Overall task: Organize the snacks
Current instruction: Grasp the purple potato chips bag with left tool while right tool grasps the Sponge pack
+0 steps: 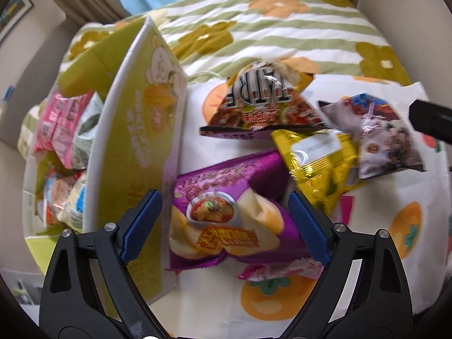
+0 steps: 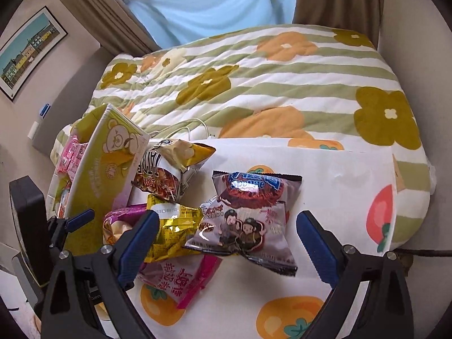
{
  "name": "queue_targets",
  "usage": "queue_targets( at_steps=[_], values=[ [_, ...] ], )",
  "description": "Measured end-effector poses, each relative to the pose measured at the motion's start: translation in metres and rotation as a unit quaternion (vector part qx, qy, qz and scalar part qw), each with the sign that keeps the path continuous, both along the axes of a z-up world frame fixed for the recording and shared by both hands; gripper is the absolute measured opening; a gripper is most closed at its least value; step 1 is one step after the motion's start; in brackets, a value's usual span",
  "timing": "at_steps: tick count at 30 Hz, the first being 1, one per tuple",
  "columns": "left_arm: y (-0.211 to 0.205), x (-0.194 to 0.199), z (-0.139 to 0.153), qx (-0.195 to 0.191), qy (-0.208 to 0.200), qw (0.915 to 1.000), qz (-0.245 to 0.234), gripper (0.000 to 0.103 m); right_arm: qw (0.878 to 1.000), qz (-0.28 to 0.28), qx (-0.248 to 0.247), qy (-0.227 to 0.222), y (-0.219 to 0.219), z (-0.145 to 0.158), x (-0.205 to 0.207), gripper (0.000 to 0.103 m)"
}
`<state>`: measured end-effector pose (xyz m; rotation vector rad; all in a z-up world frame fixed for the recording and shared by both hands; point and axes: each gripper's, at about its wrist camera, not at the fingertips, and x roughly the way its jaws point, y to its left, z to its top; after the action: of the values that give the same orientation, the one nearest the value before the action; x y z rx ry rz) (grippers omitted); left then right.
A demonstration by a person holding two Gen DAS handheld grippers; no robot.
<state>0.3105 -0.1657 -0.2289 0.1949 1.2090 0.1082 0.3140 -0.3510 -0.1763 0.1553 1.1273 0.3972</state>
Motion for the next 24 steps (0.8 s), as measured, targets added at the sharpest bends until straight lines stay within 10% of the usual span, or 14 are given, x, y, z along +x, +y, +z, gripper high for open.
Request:
queue_targets(
  at_steps=[12, 24],
  values=[
    [-0.019, -0.002, -0.02, 0.039, 0.024, 0.999, -0.007, 0.09, 0.999, 0.025, -0.017, 0.037, 0.018, -0.024, 0.018, 0.097],
    [0.008, 0.006, -0.026, -0.025, 0.028, 0.996, 0.082, 0.088, 0.998, 0.032, -0.015, 0.044, 0.011, -0.028, 0.019, 0.097]
  ],
)
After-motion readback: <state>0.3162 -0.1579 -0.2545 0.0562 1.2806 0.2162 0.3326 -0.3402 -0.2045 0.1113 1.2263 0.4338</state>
